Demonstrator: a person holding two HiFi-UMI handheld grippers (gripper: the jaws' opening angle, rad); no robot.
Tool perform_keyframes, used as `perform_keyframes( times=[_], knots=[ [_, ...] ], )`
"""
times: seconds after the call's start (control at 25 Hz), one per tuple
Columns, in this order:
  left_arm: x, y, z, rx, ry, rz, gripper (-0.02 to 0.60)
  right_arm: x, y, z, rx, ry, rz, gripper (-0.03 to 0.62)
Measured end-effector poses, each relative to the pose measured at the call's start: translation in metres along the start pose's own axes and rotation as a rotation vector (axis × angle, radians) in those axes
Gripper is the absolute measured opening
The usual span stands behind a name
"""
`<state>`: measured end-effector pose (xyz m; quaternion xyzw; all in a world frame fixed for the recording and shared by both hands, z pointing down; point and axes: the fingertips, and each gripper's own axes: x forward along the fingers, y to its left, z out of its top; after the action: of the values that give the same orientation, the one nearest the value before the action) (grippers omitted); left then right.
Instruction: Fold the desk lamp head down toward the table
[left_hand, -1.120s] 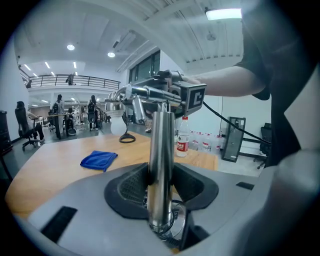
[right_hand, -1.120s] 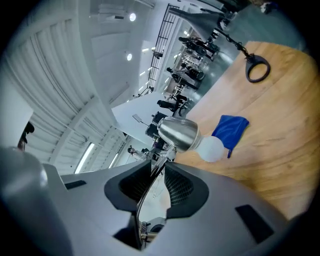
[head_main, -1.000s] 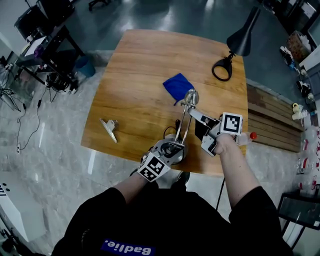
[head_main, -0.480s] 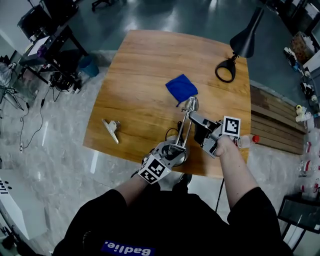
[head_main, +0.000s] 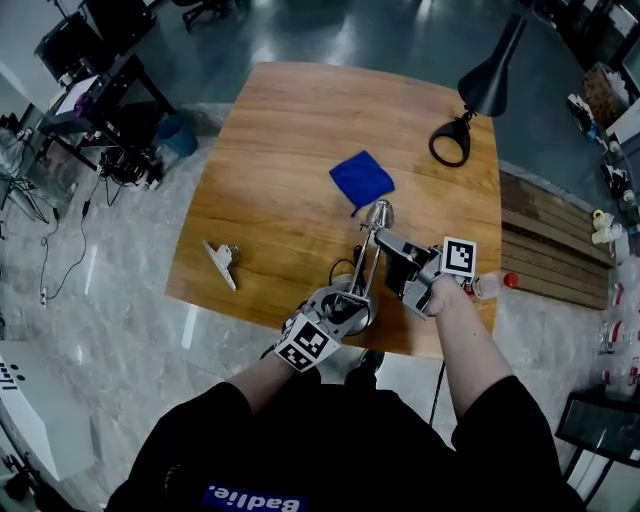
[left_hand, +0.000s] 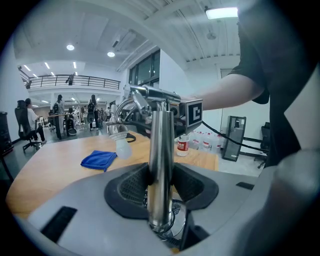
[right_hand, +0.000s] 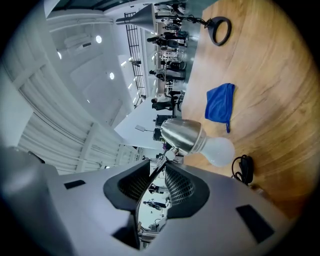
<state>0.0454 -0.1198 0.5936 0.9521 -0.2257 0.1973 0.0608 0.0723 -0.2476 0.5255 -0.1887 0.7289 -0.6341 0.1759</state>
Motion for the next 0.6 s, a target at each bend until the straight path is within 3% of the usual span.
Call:
perform_keyframes(
  times=[0.6],
  knots=[
    [0.002, 0.000, 0.000, 0.003, -0.001, 0.008, 0.161, -0.004, -0.018, -0.004, 0.107, -0.037, 0.022, 0.100]
  ],
)
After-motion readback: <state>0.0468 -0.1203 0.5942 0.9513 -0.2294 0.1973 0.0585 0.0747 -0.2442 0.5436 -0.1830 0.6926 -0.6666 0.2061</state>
